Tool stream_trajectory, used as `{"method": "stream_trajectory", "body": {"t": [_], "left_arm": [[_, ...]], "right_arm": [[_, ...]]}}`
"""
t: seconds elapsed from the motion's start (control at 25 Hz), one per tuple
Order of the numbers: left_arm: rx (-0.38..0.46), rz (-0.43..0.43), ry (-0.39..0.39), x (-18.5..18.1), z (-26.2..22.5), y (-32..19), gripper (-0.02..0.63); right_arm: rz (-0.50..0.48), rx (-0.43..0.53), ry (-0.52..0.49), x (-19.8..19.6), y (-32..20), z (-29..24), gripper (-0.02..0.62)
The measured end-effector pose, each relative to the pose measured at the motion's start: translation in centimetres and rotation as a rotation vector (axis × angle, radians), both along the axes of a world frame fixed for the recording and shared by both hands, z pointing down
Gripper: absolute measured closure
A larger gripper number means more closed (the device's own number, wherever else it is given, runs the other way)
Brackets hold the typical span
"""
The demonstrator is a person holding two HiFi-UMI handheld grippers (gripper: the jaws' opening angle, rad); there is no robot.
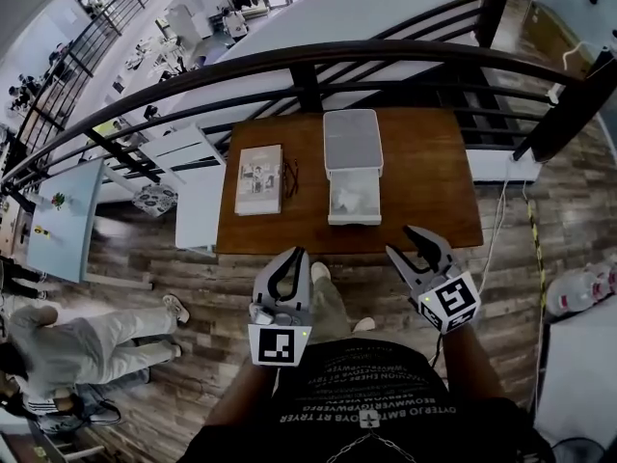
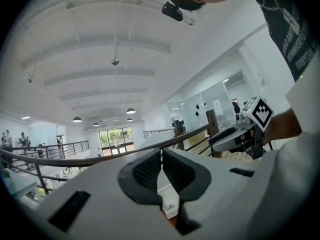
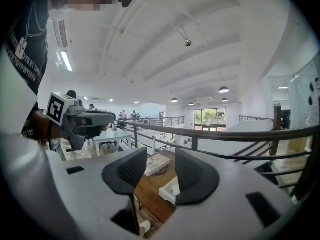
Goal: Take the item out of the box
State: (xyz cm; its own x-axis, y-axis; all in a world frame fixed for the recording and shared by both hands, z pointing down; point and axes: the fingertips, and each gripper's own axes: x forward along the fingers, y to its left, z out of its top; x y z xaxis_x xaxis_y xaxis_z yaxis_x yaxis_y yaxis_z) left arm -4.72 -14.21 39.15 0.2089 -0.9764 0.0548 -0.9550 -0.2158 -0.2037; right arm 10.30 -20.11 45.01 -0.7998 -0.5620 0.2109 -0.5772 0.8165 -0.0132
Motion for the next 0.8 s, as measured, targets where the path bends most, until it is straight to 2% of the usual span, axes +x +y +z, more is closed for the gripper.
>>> {"method": "stream_trajectory", "body": {"t": [0.12,0.28,0.64,0.8], "left_arm": [[-0.007,0.021,-0.016,0.2,0.6,-1.1,0.601],[-0.027,0.065,-0.091,0.0,1.3,-2.6,0.601],[-0.05,0.073,-0.053,-2.0,2.0,-6.4,0.601],[-0.073,0.072,-0.071,-3.6,2.4,-8.6,0.601]], "right_arm": [[0.003,-0.011,0.01,-0.2,-0.5,0.7,0.422],[0.003,-0.018,0.03,-0.7,-1.6,1.3,0.422],[0.019,-0.041,0.05,-2.6,-5.1,2.0,0.422],[0.028,-0.058,0.05,-3.9,-7.3,2.6,0.422]]}}
